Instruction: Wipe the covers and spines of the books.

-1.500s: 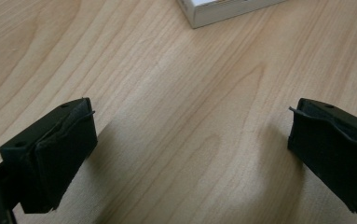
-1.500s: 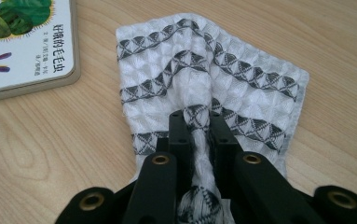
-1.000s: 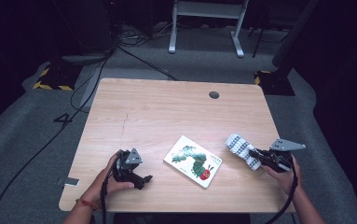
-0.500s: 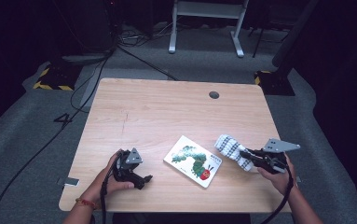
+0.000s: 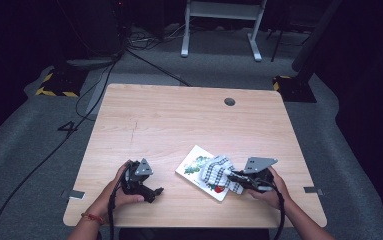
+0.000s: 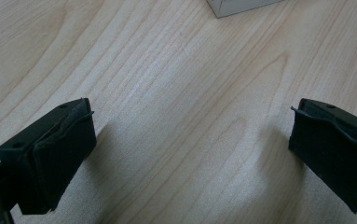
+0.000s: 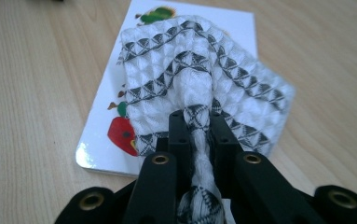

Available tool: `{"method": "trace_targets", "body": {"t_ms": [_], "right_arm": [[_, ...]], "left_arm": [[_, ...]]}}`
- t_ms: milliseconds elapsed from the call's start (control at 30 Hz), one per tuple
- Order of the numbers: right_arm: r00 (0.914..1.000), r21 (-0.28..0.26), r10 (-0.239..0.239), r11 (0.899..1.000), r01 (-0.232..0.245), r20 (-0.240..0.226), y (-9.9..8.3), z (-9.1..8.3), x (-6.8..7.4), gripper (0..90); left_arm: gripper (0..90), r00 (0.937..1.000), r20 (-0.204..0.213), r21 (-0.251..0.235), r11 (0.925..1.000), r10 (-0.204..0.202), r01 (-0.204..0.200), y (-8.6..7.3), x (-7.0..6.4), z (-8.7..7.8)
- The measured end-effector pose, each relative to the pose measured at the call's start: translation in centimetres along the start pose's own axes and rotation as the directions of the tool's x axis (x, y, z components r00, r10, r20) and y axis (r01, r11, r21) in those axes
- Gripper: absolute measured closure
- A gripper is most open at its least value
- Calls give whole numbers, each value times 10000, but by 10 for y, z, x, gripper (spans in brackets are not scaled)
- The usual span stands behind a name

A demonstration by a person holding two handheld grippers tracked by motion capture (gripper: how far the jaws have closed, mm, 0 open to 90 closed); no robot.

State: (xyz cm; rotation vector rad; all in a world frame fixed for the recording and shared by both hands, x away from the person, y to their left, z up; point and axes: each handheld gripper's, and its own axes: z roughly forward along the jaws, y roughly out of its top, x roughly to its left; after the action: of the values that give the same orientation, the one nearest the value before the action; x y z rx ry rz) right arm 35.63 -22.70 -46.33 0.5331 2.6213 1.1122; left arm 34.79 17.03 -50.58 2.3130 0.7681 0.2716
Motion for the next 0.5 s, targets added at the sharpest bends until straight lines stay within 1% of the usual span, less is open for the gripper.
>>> {"method": "trace_targets", "body": {"t_ms": [67,100,133,167,200,233,333,367,400,433,467,500], "right_arm": [[9996,314,-231,9992,236,-152,0,9,7,829],[9994,381,-294,9988,302,-202,-1,11,9,829],[9994,381,-294,9988,302,-202,-1,11,9,829],[9989,447,-371,9983,384,-296,-2,13,12,828],[9978,475,-337,9982,364,-570,-3,14,17,828],[9978,475,-337,9982,364,-570,-3,14,17,828],[9948,586,-494,9968,547,-885,-6,13,22,826],[9951,719,-540,9956,600,-826,-9,8,24,825],[9951,719,-540,9956,600,-826,-9,8,24,825],[9956,803,-600,9946,657,-721,-10,6,24,825],[9966,898,-662,9935,703,-483,-13,4,22,824],[9991,961,-383,9946,399,-183,-18,0,15,824]], "left_arm": [[4,10000,0,1,10000,1,-1,0,0,0],[4,10000,0,4,10000,3,-3,0,0,0],[4,10000,0,4,10000,3,-3,0,0,0],[4,10000,1,3,10000,4,-4,0,0,0],[4,10000,-1,4,10000,3,-3,0,0,0],[4,10000,-1,4,10000,3,-3,0,0,0],[4,10000,0,4,10000,4,-4,0,0,0],[4,10000,0,4,10000,5,-5,0,0,0],[4,10000,-1,5,10000,7,-7,0,0,0],[4,10000,-1,5,10000,4,-4,0,0,0],[4,10000,0,5,10000,4,-4,0,0,0],[4,10000,2,4,10000,4,-4,0,0,0]]}}
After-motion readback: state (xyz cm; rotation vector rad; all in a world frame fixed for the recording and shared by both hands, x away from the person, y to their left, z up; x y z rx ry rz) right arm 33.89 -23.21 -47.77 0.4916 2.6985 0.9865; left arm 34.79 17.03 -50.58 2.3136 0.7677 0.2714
